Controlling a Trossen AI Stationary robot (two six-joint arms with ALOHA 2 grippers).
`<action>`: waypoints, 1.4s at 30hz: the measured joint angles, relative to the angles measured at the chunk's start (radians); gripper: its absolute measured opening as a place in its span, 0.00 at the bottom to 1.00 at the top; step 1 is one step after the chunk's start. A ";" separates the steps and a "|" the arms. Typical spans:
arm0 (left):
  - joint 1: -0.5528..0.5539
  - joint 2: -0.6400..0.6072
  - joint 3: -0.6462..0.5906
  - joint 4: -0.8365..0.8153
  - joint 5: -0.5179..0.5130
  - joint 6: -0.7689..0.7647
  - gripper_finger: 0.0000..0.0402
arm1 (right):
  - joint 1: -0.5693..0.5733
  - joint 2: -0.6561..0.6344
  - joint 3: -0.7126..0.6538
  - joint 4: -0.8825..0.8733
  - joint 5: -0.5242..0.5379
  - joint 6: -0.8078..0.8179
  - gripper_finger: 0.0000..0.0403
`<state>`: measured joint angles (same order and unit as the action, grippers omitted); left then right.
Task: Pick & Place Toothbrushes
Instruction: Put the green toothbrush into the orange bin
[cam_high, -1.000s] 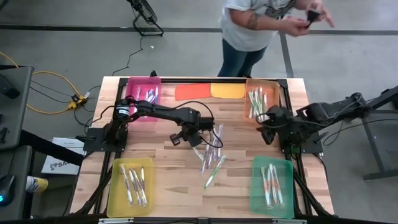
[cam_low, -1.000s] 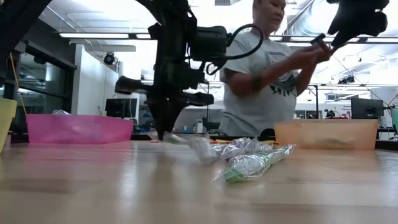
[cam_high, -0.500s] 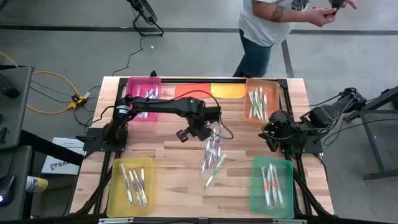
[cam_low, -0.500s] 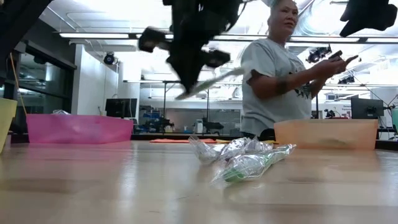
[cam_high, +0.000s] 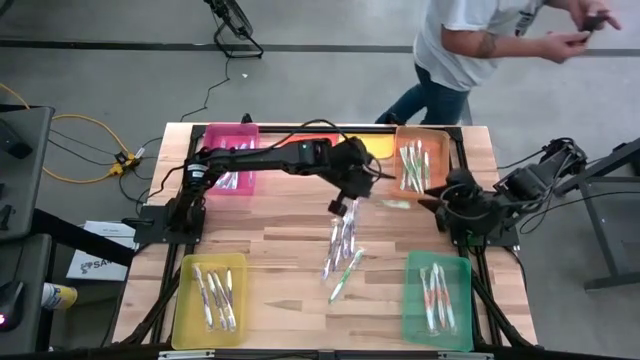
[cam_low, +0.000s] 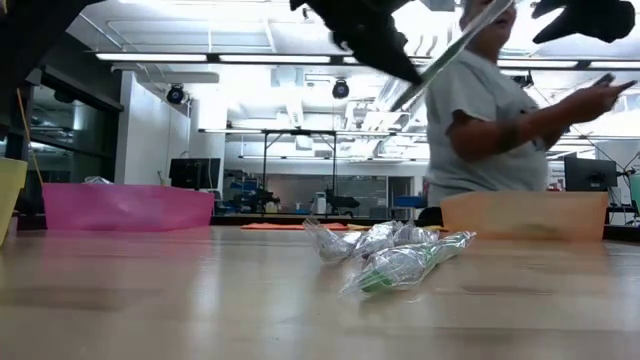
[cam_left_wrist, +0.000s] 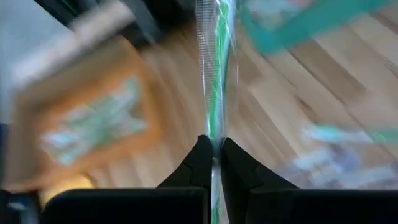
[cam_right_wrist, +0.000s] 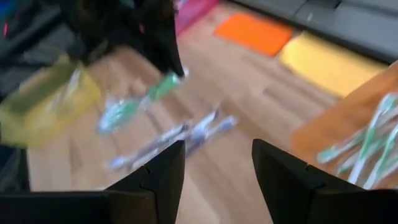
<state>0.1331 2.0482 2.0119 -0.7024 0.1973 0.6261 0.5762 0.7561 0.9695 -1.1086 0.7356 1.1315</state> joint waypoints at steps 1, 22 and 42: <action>0.004 0.007 0.000 0.046 -0.002 0.000 0.01 | 0.000 -0.004 0.000 0.004 0.031 0.001 0.45; 0.162 0.135 -0.002 0.424 0.077 0.428 0.01 | 0.000 -0.093 0.000 0.051 0.362 -0.025 0.45; 0.207 0.246 -0.002 0.639 0.126 0.478 0.01 | 0.000 -0.093 0.000 0.049 0.417 0.014 0.45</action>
<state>0.3405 2.2944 2.0098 -0.0633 0.3231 1.1036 0.5758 0.6636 0.9691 -1.0593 1.1530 1.1458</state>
